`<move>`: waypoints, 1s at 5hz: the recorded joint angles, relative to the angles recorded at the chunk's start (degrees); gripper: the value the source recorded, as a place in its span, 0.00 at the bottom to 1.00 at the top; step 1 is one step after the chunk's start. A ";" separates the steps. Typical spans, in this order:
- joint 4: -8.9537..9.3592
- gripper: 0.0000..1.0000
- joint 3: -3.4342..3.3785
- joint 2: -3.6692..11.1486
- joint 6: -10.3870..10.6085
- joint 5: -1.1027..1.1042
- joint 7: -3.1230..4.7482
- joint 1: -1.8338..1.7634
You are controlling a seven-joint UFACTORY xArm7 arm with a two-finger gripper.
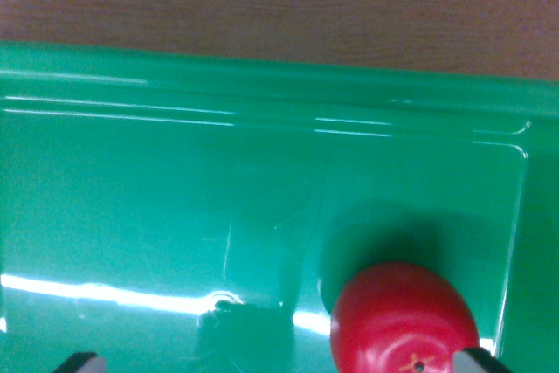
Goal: Pick fruit
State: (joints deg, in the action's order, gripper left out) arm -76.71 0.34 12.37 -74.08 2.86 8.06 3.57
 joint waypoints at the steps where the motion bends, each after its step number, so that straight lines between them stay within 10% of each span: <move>1: 1.95 0.00 0.57 1.40 2.66 0.25 0.82 0.67; 5: 5.82 0.00 1.70 4.17 7.92 0.75 2.44 1.99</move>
State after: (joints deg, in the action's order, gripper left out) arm -70.89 2.03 16.54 -66.16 3.61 10.50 5.56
